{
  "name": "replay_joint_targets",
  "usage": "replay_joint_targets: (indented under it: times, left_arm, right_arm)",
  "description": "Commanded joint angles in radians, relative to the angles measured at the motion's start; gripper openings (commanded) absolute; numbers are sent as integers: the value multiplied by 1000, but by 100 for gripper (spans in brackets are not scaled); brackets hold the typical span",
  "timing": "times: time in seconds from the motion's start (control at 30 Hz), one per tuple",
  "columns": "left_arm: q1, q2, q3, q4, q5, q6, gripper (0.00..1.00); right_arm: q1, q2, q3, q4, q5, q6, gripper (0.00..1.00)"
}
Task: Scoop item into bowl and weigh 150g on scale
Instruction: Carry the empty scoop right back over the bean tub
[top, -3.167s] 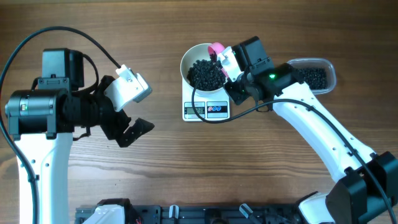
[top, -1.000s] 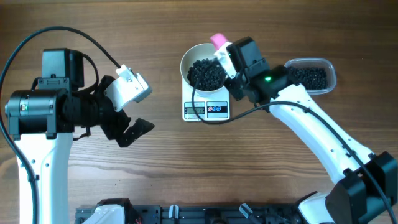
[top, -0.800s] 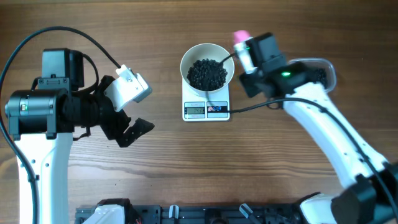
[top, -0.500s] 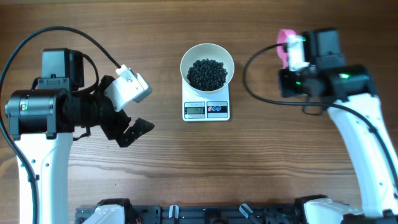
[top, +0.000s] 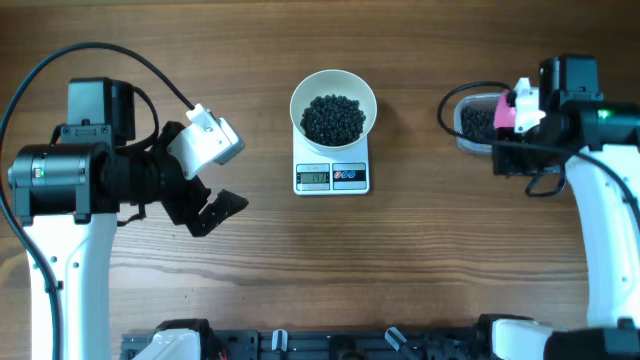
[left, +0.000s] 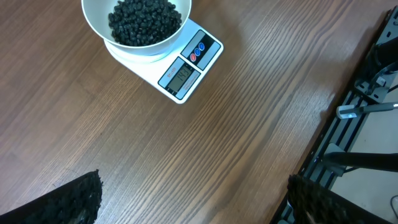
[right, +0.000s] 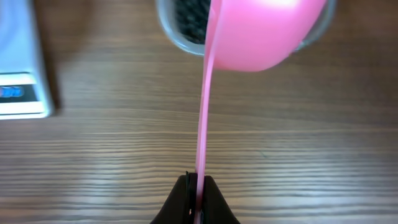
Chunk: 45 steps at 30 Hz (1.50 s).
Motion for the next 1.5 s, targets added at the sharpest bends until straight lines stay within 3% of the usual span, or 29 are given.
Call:
replay_joint_targets:
  times: [0.0, 0.57, 0.83, 1.27, 1.47]
  left_arm:
    - [5, -10, 14, -1, 8, 10, 99]
    - [5, -10, 14, -1, 8, 10, 100]
    - [5, -10, 14, -1, 8, 10, 100]
    - [5, -10, 14, -1, 8, 10, 100]
    - [5, -10, 14, -1, 8, 10, 100]
  right_arm:
    - [-17, 64, 22, 2, 50, -118, 4]
    - [-16, 304, 22, 206, 163, -277, 4]
    - [-16, 397, 22, 203, 173, -326, 4]
    - [-16, 399, 127, 134, 47, -392, 4]
    - [-17, 399, 195, 79, 116, -395, 4]
